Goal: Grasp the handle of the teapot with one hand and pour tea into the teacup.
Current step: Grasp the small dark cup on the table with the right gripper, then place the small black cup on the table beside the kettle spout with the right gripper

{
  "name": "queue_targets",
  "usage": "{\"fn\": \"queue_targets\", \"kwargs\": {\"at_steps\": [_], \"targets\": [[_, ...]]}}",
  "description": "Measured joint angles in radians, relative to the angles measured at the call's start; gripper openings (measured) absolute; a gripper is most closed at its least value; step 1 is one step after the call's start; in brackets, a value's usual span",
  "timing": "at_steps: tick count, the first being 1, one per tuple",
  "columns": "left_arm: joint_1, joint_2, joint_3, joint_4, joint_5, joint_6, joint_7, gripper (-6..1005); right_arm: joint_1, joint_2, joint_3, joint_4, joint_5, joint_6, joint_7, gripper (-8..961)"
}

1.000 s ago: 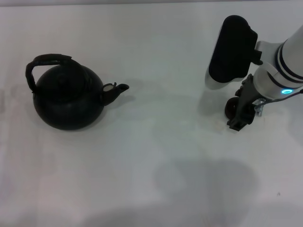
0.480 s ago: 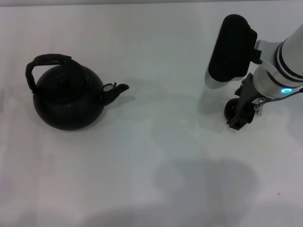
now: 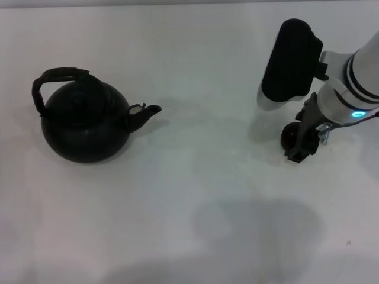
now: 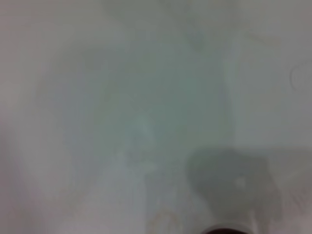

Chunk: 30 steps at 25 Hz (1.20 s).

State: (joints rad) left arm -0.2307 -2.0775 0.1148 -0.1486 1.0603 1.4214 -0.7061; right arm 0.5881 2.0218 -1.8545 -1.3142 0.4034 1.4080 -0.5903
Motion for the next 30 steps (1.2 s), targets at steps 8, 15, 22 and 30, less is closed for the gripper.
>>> {"fn": "queue_targets", "kwargs": {"at_steps": [8,15,22,30], "targets": [[0.007,0.001,0.004,0.022,-0.001,-0.004,-0.008,877,0.004,0.000,0.000,0.008,0.004,0.004,0.002,804],[0.009,0.001,0.003,0.024,-0.002,-0.004,-0.009,876,0.003,-0.001,0.000,0.006,0.001,0.003,0.026,761],[0.008,0.000,0.002,0.024,-0.002,-0.007,-0.010,877,0.005,0.000,-0.002,-0.031,0.007,0.013,0.027,725],[0.007,0.000,0.006,0.026,0.003,-0.014,-0.009,876,0.099,0.006,-0.075,-0.059,0.097,-0.025,0.036,728]]}}
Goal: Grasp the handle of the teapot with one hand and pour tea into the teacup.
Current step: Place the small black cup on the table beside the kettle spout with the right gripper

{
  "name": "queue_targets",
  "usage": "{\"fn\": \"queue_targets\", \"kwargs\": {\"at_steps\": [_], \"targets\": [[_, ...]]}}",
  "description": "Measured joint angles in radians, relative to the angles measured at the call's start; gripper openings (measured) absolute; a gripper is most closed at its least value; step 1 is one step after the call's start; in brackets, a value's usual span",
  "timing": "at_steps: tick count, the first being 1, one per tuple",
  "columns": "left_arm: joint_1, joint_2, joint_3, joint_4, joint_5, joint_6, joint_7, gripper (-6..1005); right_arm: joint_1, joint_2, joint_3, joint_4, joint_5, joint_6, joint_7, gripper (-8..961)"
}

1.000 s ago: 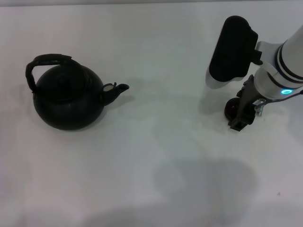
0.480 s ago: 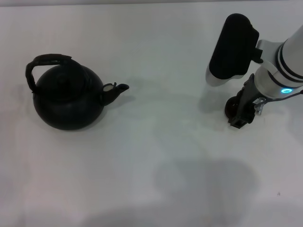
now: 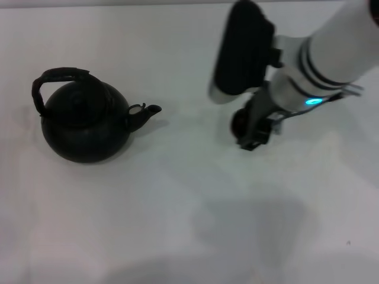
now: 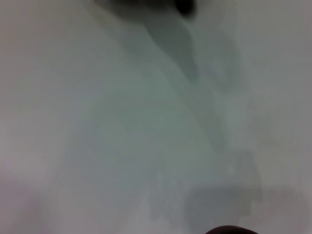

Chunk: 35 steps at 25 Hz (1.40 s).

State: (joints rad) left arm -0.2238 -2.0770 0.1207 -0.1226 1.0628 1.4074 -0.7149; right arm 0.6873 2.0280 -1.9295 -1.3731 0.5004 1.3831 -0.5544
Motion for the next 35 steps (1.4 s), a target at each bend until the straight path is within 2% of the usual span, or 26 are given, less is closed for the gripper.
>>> {"fn": "queue_targets", "kwargs": {"at_steps": [6,10,19,35], "targets": [[-0.001,0.000,0.006,0.000,0.028,0.000,0.013,876,0.067,0.000,-0.096,0.021,0.050,-0.066,-0.002,730],[-0.003,0.000,0.006,0.002,0.036,0.000,0.014,876,0.086,0.000,-0.135,0.061,0.082,-0.106,-0.012,732],[-0.005,0.000,0.006,0.003,0.035,-0.009,0.015,876,0.133,0.000,-0.189,0.144,0.146,-0.160,-0.029,735],[-0.008,0.000,-0.002,0.003,0.027,-0.040,-0.005,877,0.171,0.000,-0.224,0.190,0.186,-0.172,-0.033,740]]}}
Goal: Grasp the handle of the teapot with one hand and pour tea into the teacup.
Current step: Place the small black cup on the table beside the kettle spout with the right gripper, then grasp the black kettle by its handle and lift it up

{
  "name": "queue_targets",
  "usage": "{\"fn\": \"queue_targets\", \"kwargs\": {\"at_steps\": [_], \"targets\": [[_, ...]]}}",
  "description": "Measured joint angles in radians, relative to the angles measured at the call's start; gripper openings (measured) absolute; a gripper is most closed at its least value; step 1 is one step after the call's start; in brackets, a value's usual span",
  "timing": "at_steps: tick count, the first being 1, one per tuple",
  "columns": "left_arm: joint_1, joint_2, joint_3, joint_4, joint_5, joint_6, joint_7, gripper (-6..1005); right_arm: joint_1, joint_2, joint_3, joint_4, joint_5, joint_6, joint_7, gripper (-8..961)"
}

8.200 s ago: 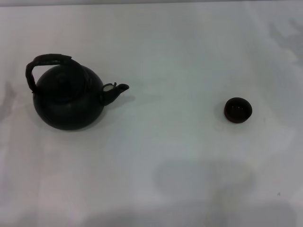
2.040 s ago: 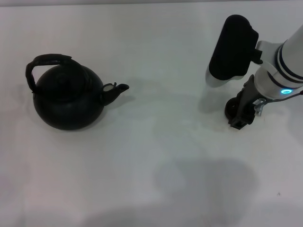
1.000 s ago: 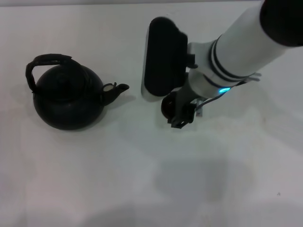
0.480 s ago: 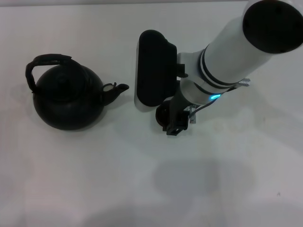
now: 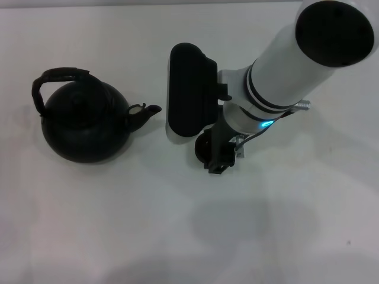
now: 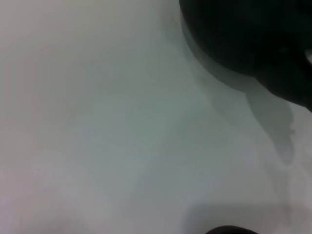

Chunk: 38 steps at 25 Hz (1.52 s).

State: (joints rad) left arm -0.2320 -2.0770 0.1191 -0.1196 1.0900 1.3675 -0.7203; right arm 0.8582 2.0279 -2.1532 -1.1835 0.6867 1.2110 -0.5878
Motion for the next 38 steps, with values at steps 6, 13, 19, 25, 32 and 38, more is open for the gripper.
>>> {"fn": "queue_targets", "kwargs": {"at_steps": [6,13,19,25,32,38], "targets": [[0.003,0.000,0.001,0.000,-0.001,-0.001,-0.031,877,0.007,0.000,-0.004,0.007,0.002,0.000,0.010,743],[0.003,0.002,0.001,0.000,-0.003,-0.001,-0.031,876,0.005,0.000,-0.005,0.001,0.002,-0.002,0.011,824],[0.002,0.002,0.001,0.000,-0.002,-0.008,-0.031,877,0.000,0.000,0.006,-0.017,0.005,0.007,0.010,877],[0.003,0.002,0.000,0.000,-0.003,-0.009,-0.031,876,-0.029,-0.002,0.079,-0.071,0.074,0.044,-0.042,877],[0.005,0.002,0.000,0.000,-0.004,-0.009,-0.031,876,-0.189,-0.006,0.301,-0.214,0.112,0.035,-0.156,877],[0.008,-0.003,-0.002,-0.011,-0.055,-0.008,-0.054,877,-0.370,-0.013,0.481,-0.239,0.327,-0.158,-0.314,876]]}}
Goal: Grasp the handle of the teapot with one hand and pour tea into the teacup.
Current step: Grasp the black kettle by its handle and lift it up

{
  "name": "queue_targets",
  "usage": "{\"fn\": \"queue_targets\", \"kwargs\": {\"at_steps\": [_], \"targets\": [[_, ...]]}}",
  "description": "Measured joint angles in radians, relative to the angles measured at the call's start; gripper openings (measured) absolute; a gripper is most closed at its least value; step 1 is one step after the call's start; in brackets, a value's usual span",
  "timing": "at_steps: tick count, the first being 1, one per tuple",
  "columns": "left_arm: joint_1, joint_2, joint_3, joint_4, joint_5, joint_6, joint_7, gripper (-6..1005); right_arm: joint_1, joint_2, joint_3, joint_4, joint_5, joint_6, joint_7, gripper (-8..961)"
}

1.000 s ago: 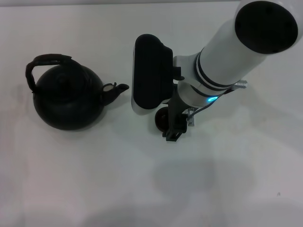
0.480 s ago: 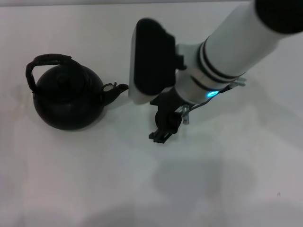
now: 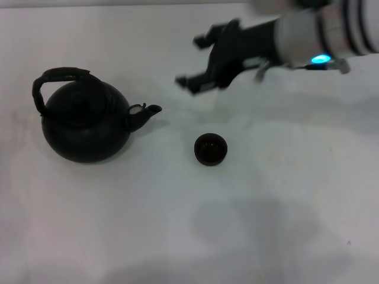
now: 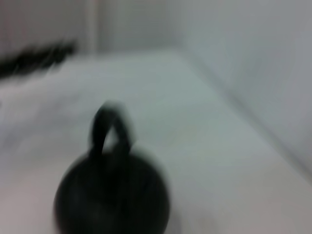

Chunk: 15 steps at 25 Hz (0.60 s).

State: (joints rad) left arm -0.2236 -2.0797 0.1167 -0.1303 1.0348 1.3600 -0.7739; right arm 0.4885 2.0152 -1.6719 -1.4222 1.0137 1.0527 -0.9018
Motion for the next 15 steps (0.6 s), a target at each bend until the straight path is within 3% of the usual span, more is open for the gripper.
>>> {"fn": "queue_targets", "kwargs": {"at_steps": [2,3,4,5,10,15], "targets": [[0.000,-0.001,0.002,-0.001,-0.002,0.000,0.012,877,-0.046,-0.003,0.068,0.073,0.191,-0.069,-0.111,876],[-0.004,-0.003,0.002,-0.002,-0.001,-0.001,0.033,877,-0.076,-0.005,0.145,0.185,0.404,-0.098,-0.212,876],[-0.004,-0.003,0.002,-0.002,-0.001,-0.001,0.033,877,-0.076,-0.005,0.145,0.185,0.404,-0.098,-0.212,876],[-0.007,-0.004,0.001,-0.003,-0.001,-0.001,0.040,877,-0.083,-0.005,0.190,0.261,0.529,-0.096,-0.271,876],[-0.016,0.000,0.000,-0.005,-0.002,-0.037,0.043,876,-0.078,-0.005,0.392,0.708,1.066,0.075,-0.686,876],[-0.021,0.001,0.000,-0.004,-0.002,-0.068,0.038,876,-0.083,-0.004,0.450,0.988,1.370,0.147,-1.110,876]]}}
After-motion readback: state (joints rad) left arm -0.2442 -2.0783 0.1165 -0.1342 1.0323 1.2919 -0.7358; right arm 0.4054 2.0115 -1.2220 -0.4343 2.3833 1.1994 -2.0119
